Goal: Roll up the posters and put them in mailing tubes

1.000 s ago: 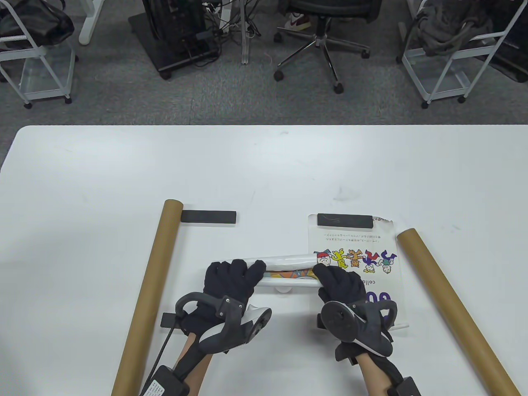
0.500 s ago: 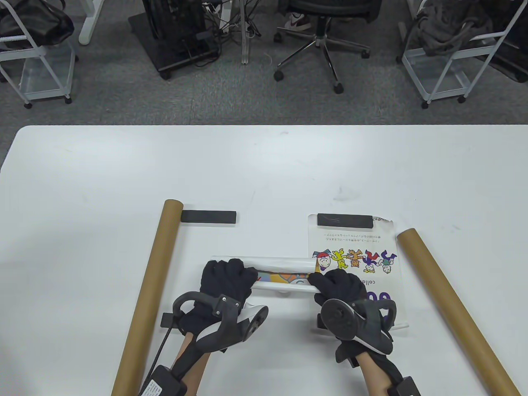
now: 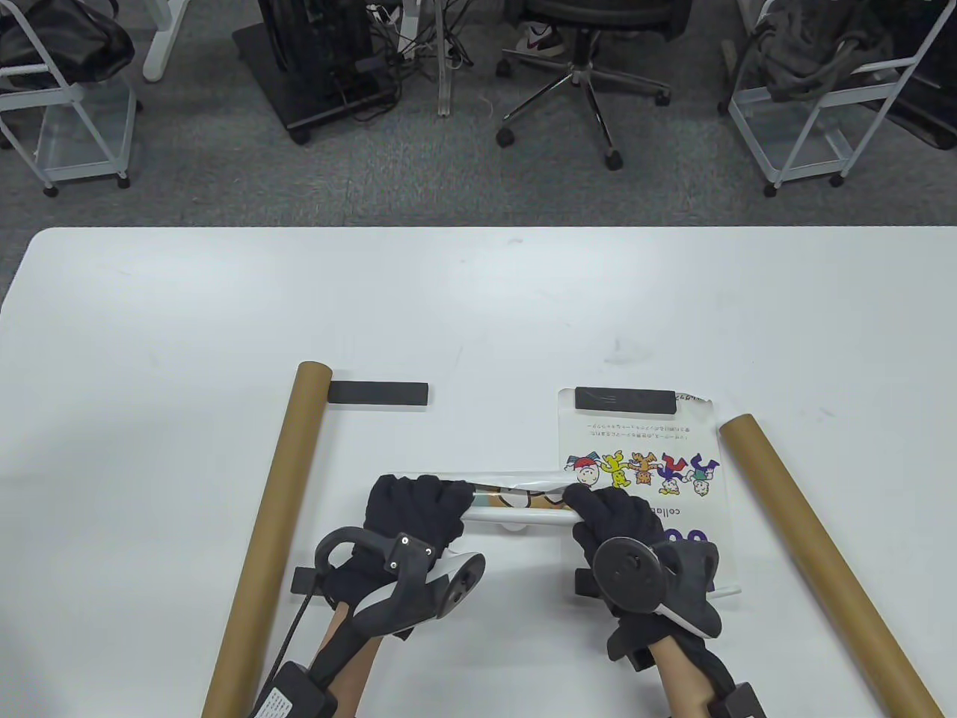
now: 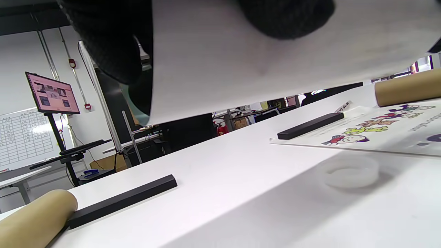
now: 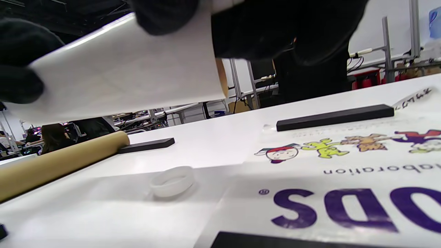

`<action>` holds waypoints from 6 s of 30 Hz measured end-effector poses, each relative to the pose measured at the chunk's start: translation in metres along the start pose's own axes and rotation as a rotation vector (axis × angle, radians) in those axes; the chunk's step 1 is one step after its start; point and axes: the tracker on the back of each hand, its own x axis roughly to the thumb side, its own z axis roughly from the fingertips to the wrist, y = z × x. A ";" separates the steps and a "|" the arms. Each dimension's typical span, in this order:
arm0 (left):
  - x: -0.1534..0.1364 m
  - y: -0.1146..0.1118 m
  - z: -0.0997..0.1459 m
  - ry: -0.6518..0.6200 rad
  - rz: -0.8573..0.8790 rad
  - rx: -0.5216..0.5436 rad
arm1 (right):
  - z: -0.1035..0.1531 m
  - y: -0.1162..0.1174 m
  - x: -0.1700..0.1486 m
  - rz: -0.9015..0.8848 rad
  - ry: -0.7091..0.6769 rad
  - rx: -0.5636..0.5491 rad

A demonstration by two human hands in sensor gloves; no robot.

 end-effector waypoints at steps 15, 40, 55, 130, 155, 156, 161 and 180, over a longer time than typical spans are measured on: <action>0.002 0.003 0.002 -0.006 -0.012 0.028 | 0.002 -0.001 0.001 0.091 0.014 -0.044; 0.003 0.006 0.002 -0.016 -0.025 0.027 | 0.001 0.000 0.003 0.093 0.003 -0.039; 0.000 0.004 0.002 0.001 0.013 0.008 | 0.001 -0.001 0.006 0.128 -0.004 -0.020; 0.003 0.003 0.001 -0.009 -0.036 0.011 | 0.001 -0.001 0.011 0.173 -0.002 -0.039; 0.000 0.000 0.000 0.033 0.101 -0.033 | 0.001 0.001 -0.001 0.078 0.039 -0.004; 0.000 0.000 0.000 0.031 0.099 -0.034 | 0.000 0.001 -0.001 0.073 0.029 0.000; 0.002 0.001 0.000 0.019 0.042 -0.013 | 0.000 0.002 0.009 0.168 0.000 -0.008; -0.005 -0.003 -0.003 0.116 0.072 -0.084 | 0.000 0.000 0.002 0.118 0.043 -0.001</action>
